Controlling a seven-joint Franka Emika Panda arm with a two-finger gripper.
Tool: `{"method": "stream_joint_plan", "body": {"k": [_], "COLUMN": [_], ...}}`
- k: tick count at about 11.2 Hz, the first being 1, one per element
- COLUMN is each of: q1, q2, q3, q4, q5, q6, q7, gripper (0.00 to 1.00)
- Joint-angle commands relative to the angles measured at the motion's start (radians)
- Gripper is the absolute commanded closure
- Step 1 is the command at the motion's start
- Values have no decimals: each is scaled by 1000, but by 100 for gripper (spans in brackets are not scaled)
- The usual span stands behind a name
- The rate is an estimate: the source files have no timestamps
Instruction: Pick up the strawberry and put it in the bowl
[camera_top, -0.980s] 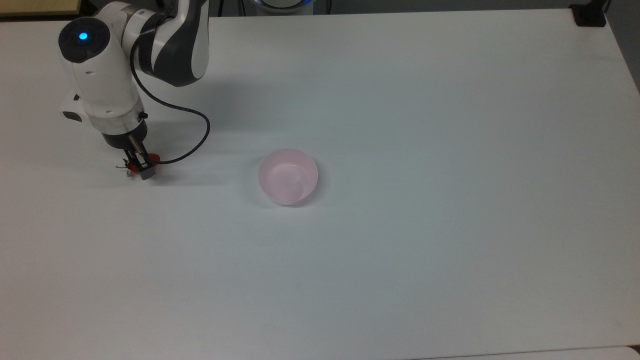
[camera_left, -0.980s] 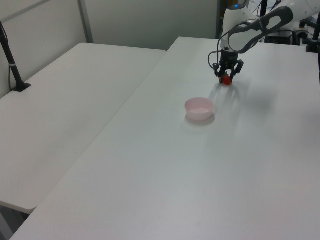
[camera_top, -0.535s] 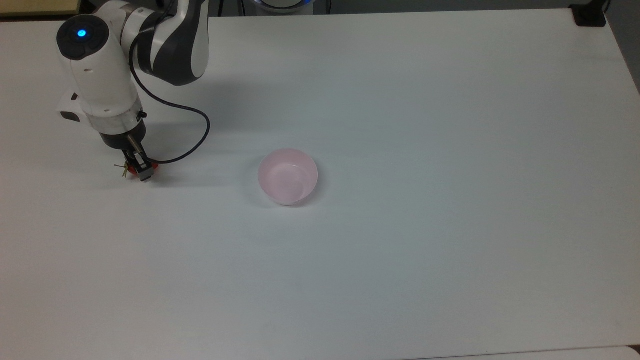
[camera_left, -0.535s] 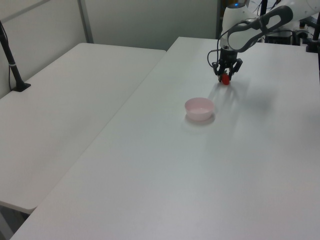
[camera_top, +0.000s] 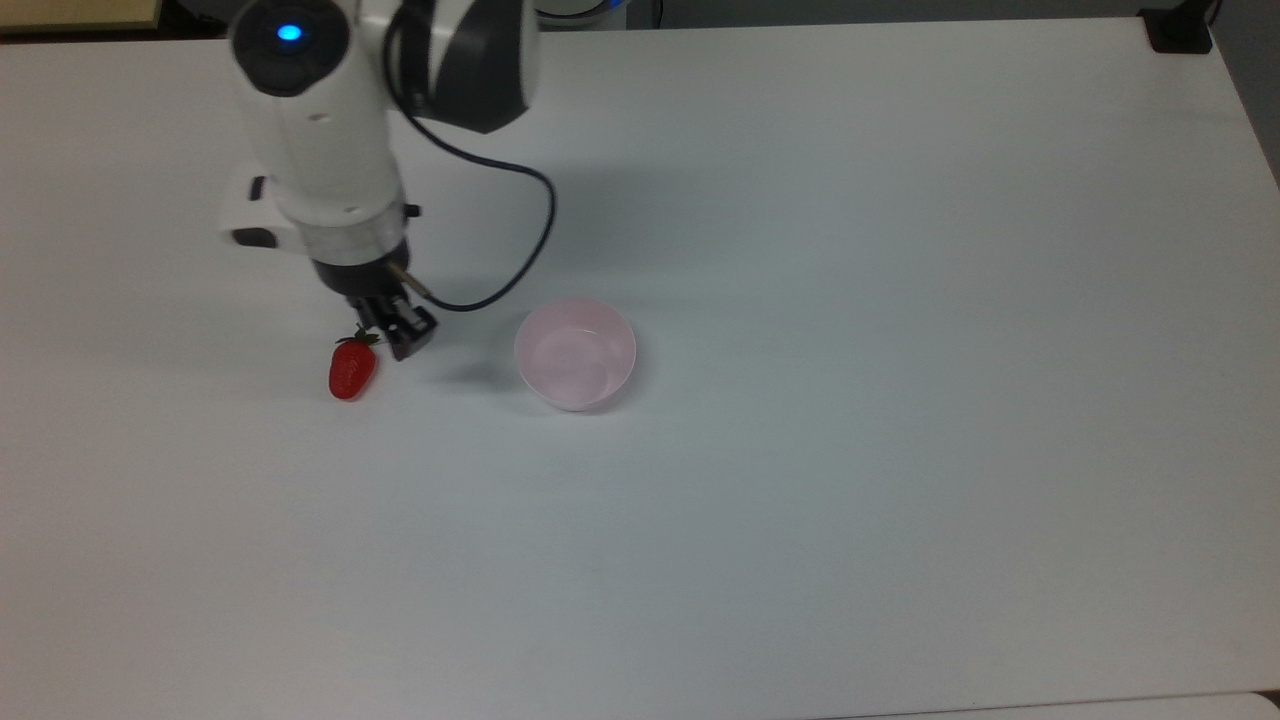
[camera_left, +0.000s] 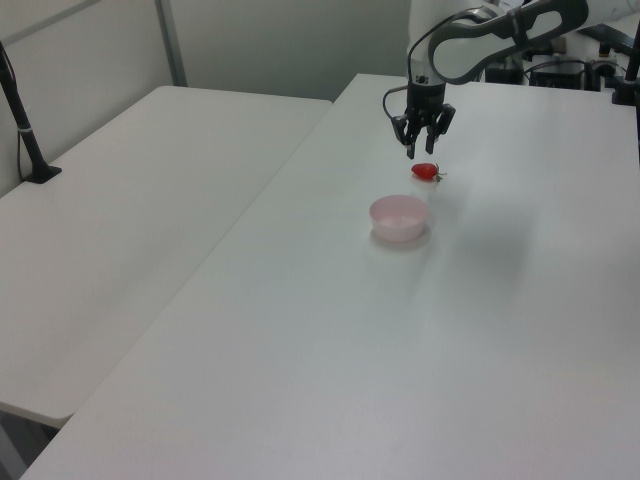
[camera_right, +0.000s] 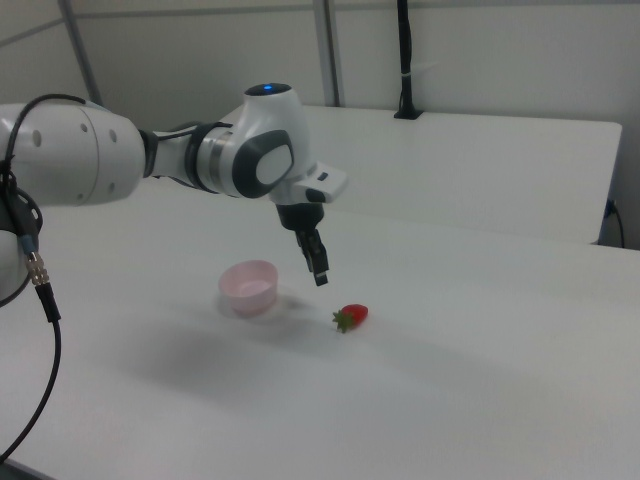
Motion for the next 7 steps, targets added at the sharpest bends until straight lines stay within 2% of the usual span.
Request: {"method": "stream_joint_plan", "body": {"k": [1, 3, 4, 6, 7], "q1": [21, -19, -46, -80, -95], "q2": [-6, -6, -4, 34, 57], "q3": [-16, -17, -17, -20, -22], "q4": [-9, -9, -9, -9, -7], "q5": [-1, 3, 12, 14, 11], "q6": [-35, -32, -29, -24, -12], "q7": [-39, -170, -265, -416, -441], "gripper": [42, 33, 20, 0, 0]}}
